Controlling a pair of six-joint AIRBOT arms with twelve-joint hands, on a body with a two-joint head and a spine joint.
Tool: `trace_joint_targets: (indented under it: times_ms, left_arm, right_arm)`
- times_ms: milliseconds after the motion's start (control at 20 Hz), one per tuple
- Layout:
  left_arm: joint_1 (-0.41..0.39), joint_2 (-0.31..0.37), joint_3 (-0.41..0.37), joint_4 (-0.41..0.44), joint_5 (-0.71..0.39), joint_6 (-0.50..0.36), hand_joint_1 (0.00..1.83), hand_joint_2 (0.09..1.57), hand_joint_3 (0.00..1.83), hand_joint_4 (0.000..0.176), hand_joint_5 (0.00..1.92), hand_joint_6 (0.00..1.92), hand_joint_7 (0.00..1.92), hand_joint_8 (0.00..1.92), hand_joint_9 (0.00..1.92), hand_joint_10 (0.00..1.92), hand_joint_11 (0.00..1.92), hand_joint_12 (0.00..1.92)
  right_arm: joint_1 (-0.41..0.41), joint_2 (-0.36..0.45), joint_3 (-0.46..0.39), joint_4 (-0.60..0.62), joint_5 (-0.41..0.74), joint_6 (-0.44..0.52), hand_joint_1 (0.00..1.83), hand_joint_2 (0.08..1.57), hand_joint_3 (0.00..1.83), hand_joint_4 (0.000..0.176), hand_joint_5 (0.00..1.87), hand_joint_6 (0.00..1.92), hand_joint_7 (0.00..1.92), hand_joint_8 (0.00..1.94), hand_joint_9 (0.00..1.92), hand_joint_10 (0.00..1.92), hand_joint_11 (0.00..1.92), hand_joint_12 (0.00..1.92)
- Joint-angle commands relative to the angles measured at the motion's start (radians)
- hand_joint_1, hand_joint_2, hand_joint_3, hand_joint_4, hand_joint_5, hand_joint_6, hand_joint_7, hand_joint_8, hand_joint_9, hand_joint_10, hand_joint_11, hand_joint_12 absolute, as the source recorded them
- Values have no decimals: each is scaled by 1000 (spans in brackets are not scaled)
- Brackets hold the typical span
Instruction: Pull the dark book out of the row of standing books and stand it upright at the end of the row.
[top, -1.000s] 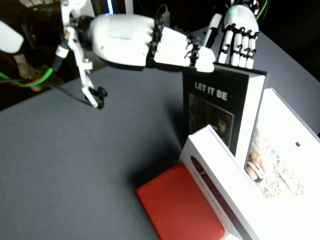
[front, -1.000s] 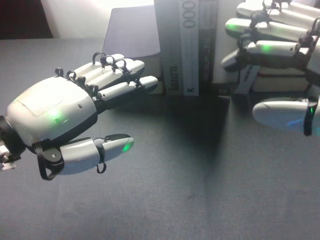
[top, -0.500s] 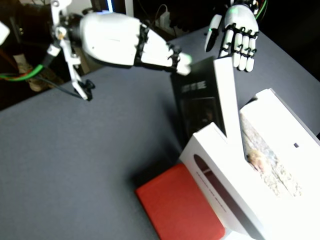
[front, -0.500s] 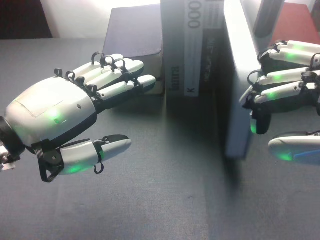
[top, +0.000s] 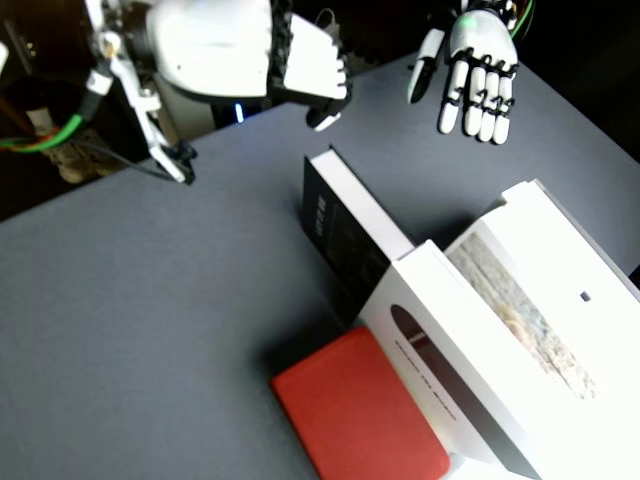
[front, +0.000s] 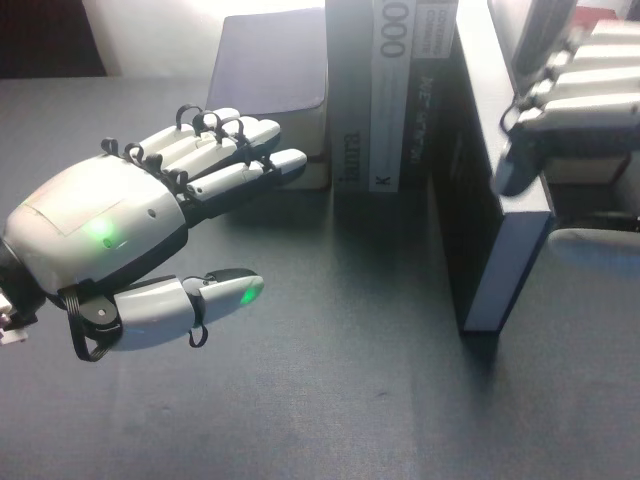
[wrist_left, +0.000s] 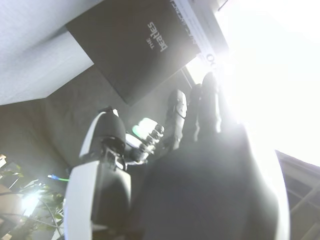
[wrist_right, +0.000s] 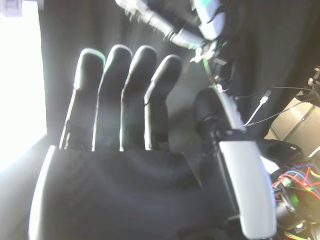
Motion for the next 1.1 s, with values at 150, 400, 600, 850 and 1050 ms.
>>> trace_joint_targets:
  times_ms: [150,400,600,850,1050]
  left_arm:
    - [-9,0,-6,-15,-145,8,357,1382,1,52,122,1,0,0,0,0,0,0]
    - [0,3,-9,-45,-197,18,430,1353,0,0,103,7,0,0,0,0,0,0]
    - [15,-3,-10,-93,-281,31,165,1380,7,0,0,0,0,0,0,0,0,0]
    - [34,-12,-11,-139,-376,35,252,1397,7,71,0,0,0,0,0,0,0,0]
    - [78,-11,-19,-195,-519,34,383,1424,11,145,0,0,0,0,0,0,0,0]
  right_arm:
    - [-1,-23,30,155,190,-62,444,1261,1,0,815,353,737,181,490,716,30,1921]
    - [-37,-51,69,291,232,-94,150,1538,53,0,14,3,7,0,3,7,0,1921]
    - [-133,-57,74,422,357,-112,104,1403,0,17,0,0,0,0,0,0,0,1921]
    - [-250,-48,52,529,542,-119,160,1401,0,0,0,0,0,0,0,0,0,1921]
    - [-301,-34,26,562,664,-132,221,1399,0,0,0,0,0,0,0,0,0,1921]
